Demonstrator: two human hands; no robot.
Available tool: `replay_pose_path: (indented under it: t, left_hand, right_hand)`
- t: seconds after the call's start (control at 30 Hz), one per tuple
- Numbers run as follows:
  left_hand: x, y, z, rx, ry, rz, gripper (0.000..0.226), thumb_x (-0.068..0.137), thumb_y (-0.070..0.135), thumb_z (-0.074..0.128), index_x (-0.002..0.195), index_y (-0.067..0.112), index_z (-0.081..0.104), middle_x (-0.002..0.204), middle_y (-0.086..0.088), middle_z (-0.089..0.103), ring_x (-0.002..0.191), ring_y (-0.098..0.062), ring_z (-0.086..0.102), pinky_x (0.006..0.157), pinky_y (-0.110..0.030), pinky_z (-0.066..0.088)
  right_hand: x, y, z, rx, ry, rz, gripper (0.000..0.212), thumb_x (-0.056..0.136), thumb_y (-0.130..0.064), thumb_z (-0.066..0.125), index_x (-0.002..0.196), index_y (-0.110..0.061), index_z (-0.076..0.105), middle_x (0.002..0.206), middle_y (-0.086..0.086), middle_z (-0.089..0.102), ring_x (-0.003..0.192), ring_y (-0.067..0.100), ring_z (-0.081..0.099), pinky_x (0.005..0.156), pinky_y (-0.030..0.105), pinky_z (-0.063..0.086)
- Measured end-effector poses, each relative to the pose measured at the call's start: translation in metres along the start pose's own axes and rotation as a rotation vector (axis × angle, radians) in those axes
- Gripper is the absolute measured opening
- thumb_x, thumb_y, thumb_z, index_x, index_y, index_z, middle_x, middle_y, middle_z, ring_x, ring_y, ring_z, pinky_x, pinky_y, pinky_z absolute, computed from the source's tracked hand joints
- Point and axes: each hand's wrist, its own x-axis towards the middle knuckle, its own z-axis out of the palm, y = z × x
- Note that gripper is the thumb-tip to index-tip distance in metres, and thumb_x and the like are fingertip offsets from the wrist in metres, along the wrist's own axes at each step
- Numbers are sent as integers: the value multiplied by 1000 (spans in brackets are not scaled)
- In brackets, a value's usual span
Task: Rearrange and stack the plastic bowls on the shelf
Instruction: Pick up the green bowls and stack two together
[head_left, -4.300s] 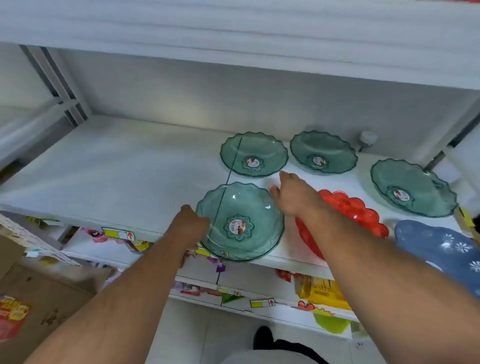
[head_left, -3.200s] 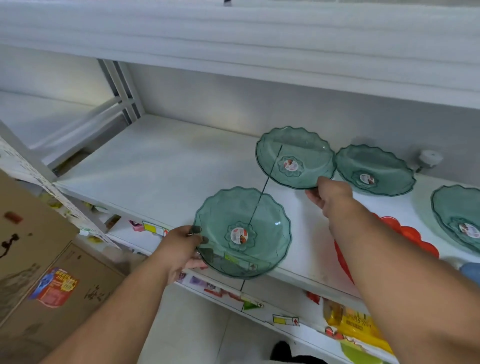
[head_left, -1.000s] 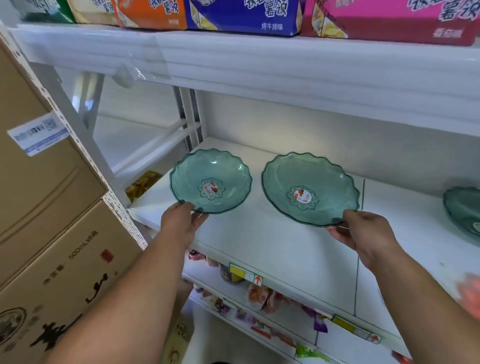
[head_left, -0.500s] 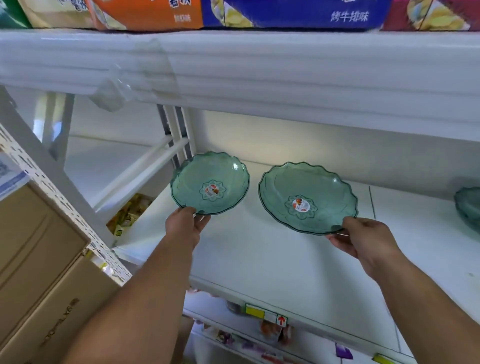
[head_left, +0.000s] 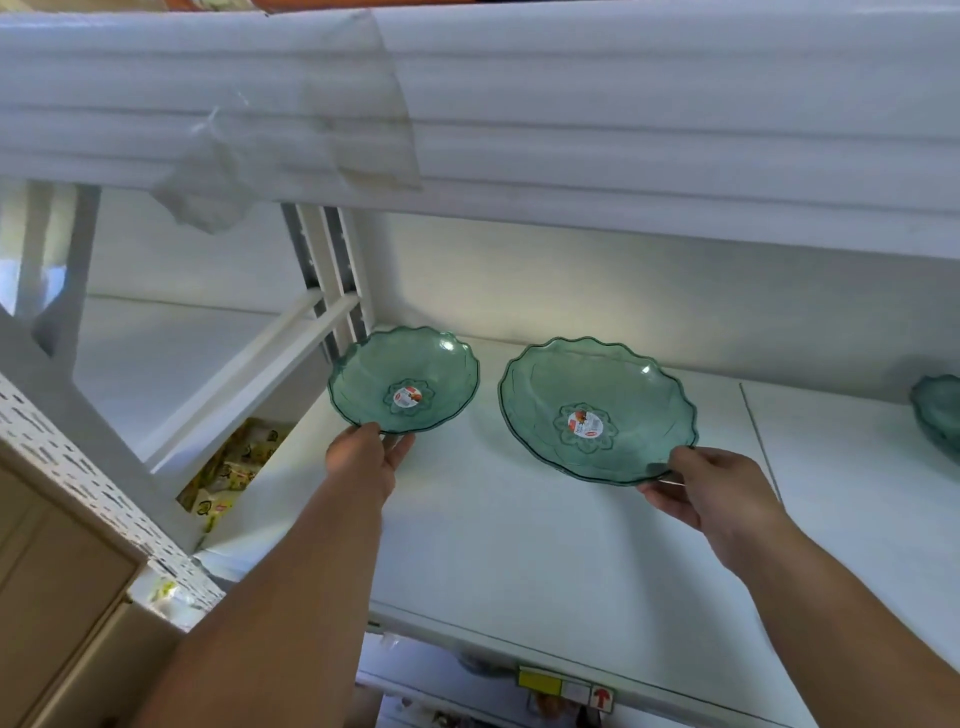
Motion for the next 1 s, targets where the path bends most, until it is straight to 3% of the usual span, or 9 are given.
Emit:
replay_pose_path:
  t: [0.17, 0.33, 0.4, 0.63, 0.77, 0.93, 1.0]
  left_hand:
    - [8, 3, 4, 14, -13, -8, 39, 94, -7, 50, 131, 5, 57, 119, -14, 63, 97, -33, 67, 69, -41, 61]
    - [10, 5, 7, 16, -37, 17, 32, 101, 8, 50, 133, 4, 53, 104, -6, 63, 94, -26, 67, 78, -39, 58]
    - [12, 8, 5, 26, -39, 29, 32, 102, 13, 49, 133, 5, 55, 116, -8, 64, 91, -23, 68, 76, -38, 58]
    - [3, 8, -9, -15, 35, 8, 45, 102, 10, 46, 146, 10, 40, 145, -10, 45, 125, -30, 52, 84, -43, 55]
    - [-3, 7, -16, -22, 40, 1, 42, 102, 5, 45, 144, 6, 42, 143, -13, 46, 128, -33, 51, 94, -47, 53]
    - [-3, 11, -19, -9, 29, 8, 43, 102, 5, 44, 145, 6, 41, 144, -13, 46, 130, -34, 49, 95, -47, 52]
    - [-1, 13, -19, 4, 27, 7, 44, 102, 6, 44, 146, 7, 40, 145, -14, 45, 130, -34, 49, 94, -47, 52]
  right_hand:
    - [0, 1, 7, -22, -2, -2, 21, 94, -3, 50, 102, 10, 65, 99, 23, 74, 85, 35, 76, 68, 32, 64]
    - [3, 3, 15, -33, -16, -4, 21, 93, -3, 51, 101, 10, 66, 99, 24, 74, 77, 32, 75, 68, 32, 63]
    - [5, 2, 20, -35, -29, -6, 22, 93, -3, 51, 101, 10, 66, 98, 23, 75, 77, 31, 75, 68, 32, 64]
    - [15, -8, 66, -56, -144, 3, 21, 93, -3, 52, 102, 10, 66, 97, 22, 75, 73, 28, 74, 68, 31, 63]
    - [27, -14, 120, -83, -210, -17, 17, 91, -2, 51, 96, 8, 64, 95, 23, 74, 68, 26, 74, 69, 33, 63]
    - [39, -17, 183, -136, -260, -17, 12, 90, -2, 55, 88, 2, 66, 89, 20, 74, 60, 19, 73, 54, 25, 61]
    - [46, -16, 201, -137, -253, 9, 10, 91, -1, 57, 83, 1, 63, 89, 22, 72, 61, 22, 72, 55, 27, 62]
